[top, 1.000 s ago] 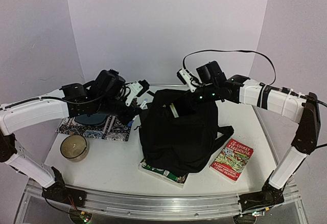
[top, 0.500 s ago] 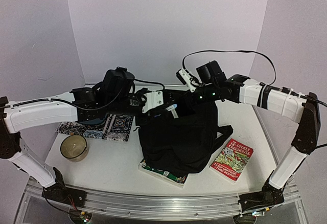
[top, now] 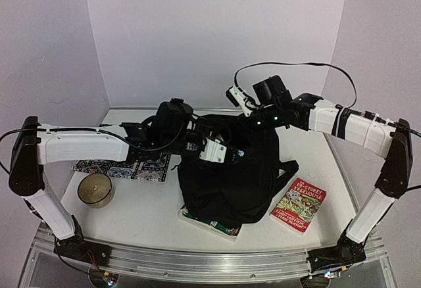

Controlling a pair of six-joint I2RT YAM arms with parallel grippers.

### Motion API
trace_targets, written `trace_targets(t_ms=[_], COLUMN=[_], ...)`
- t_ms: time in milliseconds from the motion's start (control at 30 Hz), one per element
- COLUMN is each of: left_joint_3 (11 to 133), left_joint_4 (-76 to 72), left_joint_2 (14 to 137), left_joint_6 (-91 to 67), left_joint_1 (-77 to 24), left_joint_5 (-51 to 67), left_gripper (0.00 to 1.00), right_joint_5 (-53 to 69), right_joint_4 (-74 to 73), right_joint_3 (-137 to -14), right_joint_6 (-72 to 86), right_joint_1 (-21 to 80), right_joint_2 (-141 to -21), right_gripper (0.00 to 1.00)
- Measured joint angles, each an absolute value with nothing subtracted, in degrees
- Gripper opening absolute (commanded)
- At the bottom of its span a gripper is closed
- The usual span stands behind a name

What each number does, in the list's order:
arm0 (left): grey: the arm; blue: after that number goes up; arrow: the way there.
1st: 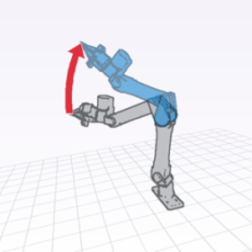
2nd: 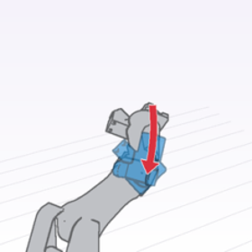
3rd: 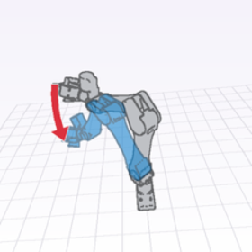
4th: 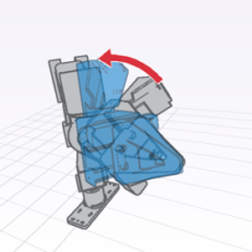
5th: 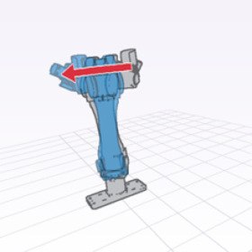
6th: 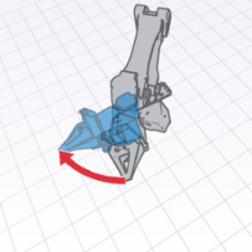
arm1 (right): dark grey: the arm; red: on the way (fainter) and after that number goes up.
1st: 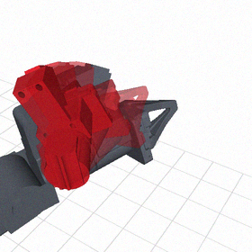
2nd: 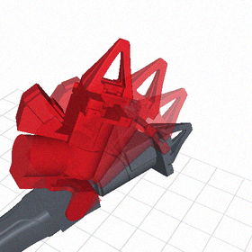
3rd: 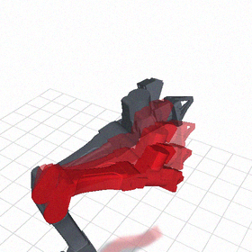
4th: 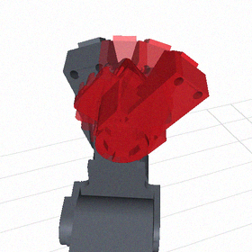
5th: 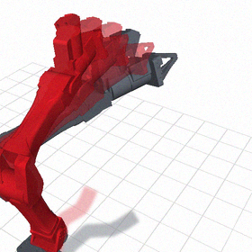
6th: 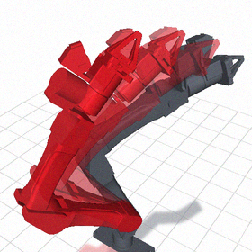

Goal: Pack the student bag
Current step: Place the pen in the lower front pocket of the bag.

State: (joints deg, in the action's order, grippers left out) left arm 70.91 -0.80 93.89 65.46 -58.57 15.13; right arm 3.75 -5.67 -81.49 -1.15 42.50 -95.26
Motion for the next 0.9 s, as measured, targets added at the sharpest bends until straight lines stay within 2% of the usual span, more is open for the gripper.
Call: trace_targets(t_ms=[467, 600, 733, 900], left_joint_3=[74.64, 76.61, 78.1, 78.43], left_joint_4=[-3.1, -3.66, -3.79, -3.69], left_joint_2=[103.5, 104.42, 105.34, 106.08], left_joint_6=[72.44, 72.1, 72.02, 71.4], left_joint_1=[-54.95, -54.24, -54.29, -54.83], left_joint_5=[8.37, 4.75, 1.18, -1.02], left_gripper=[0.0, 0.03, 0.13, 0.36], right_joint_5=[3.92, 4.1, 4.1, 4.12], right_joint_4=[-5.96, -5.96, -5.96, -5.97], right_joint_3=[-81.52, -81.52, -81.52, -81.66], right_joint_6=[0.88, 1.1, 1.16, 1.31], right_joint_1=[42.54, 42.54, 42.54, 42.54], right_joint_2=[-95.26, -95.26, -95.26, -95.4], right_gripper=[0.0, 0.0, 0.0, 0.0])
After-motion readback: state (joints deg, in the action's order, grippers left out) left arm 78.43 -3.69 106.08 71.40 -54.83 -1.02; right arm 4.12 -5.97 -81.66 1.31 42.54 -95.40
